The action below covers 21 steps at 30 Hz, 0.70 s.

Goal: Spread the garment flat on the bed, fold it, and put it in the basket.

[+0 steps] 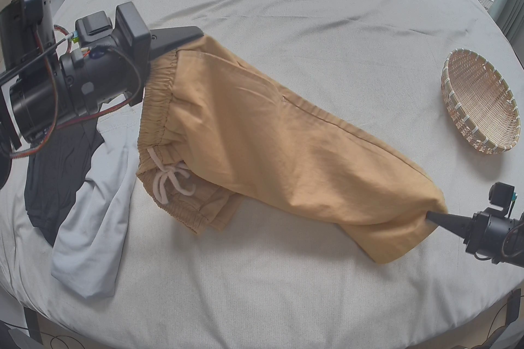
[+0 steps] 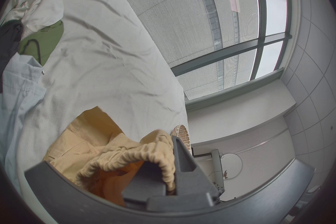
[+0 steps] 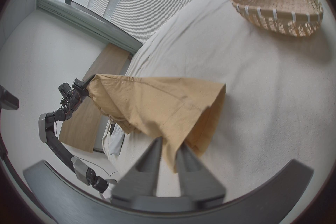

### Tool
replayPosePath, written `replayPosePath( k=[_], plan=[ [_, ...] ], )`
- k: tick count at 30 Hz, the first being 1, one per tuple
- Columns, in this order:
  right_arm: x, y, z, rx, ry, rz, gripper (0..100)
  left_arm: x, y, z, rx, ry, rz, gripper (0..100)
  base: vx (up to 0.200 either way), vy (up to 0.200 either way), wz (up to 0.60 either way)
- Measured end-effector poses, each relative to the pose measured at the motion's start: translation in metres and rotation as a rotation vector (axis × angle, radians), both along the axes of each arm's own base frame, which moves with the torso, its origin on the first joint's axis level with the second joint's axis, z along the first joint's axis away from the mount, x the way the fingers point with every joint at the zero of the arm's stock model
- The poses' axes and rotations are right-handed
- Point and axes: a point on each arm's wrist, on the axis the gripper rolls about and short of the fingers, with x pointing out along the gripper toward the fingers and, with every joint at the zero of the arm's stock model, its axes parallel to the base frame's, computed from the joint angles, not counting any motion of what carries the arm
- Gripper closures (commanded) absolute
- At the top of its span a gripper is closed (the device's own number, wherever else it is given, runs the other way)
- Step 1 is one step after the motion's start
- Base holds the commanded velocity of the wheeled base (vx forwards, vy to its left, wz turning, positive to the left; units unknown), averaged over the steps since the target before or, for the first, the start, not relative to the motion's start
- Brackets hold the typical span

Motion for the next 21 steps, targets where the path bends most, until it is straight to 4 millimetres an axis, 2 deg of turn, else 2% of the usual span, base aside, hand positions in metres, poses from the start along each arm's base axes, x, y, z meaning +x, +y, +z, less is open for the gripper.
replayPosePath(
  k=[3,10,21],
  plan=[
    [0.001,0.003,-0.007,-0.005,0.025,0.017,0,-0.007,0.004,-0.002,-0.004,0.001,-0.011,100,0.000,0.000,0.00],
    [0.011,0.006,-0.009,0.005,0.018,0.012,0,-0.020,0.010,-0.002,-0.009,-0.005,-0.033,100,0.000,0.000,0.00],
    [0.020,0.010,-0.019,0.037,0.114,-0.043,0,-0.027,0.010,0.001,-0.015,-0.018,-0.047,100,0.000,0.000,0.00]
  ],
)
